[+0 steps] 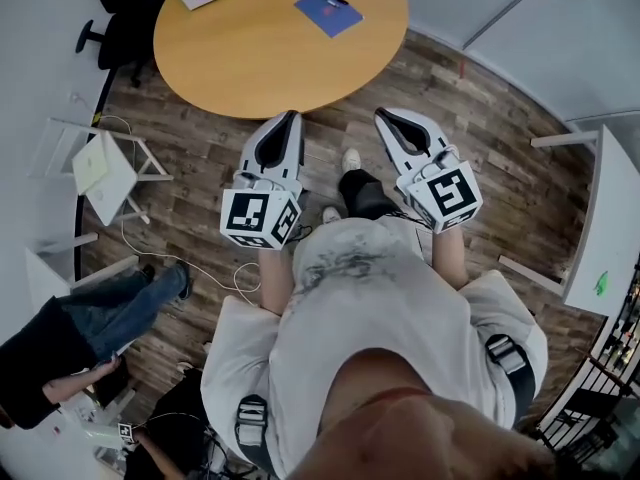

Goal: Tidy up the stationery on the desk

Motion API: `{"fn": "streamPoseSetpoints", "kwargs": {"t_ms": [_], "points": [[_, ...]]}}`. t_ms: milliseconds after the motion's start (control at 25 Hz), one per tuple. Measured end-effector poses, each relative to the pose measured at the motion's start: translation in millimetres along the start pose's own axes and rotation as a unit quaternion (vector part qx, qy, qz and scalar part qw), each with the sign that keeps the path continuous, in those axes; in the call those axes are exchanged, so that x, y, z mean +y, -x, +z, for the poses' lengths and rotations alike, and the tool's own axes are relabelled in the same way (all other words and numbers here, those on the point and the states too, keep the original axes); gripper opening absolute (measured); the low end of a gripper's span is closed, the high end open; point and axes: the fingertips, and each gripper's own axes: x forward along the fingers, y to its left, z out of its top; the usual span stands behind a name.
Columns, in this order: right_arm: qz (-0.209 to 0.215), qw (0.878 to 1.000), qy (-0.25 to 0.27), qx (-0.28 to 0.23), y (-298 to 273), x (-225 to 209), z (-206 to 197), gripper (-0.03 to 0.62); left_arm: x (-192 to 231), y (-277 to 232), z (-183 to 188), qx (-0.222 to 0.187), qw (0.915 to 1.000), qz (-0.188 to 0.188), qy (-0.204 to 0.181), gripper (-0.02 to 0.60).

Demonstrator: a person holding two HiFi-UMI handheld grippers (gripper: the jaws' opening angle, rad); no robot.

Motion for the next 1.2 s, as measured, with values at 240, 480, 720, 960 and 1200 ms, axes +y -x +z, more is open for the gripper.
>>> {"fn": "streamPoseSetpoints", "kwargs": {"t_ms": [240,480,720,960,1200], "points": [[0.023,1.000,-0.011,-0.014,-45.4,-47.4,4.8,0.063,21.1,-58.6,5.2,0.011,0.9998,0.009,-0.015,0.014],[0.047,0.998,-0.038,-0.015,-81.0,-106.2,2.6,0.063,38.4,-119.4,11.7,0.029,0.9987,0.028,-0.031,0.014],[0.052,0.997,-0.051,-0.022,-99.6,-161.5,-2.0,0.063,38.6,-174.5,6.8,0.045,0.9979,0.030,-0.035,0.014],[0.044,0.997,-0.062,-0.008,-115.6,-194.9,-14.4,0.063,48.4,-210.9,-0.8,0.060,0.9973,0.030,-0.030,0.014],[0.033,0.997,-0.065,0.028,-142.2,-221.9,-38.3,0.063,73.1,-243.6,-25.1,0.080,0.9963,0.028,-0.014,0.014]]}}
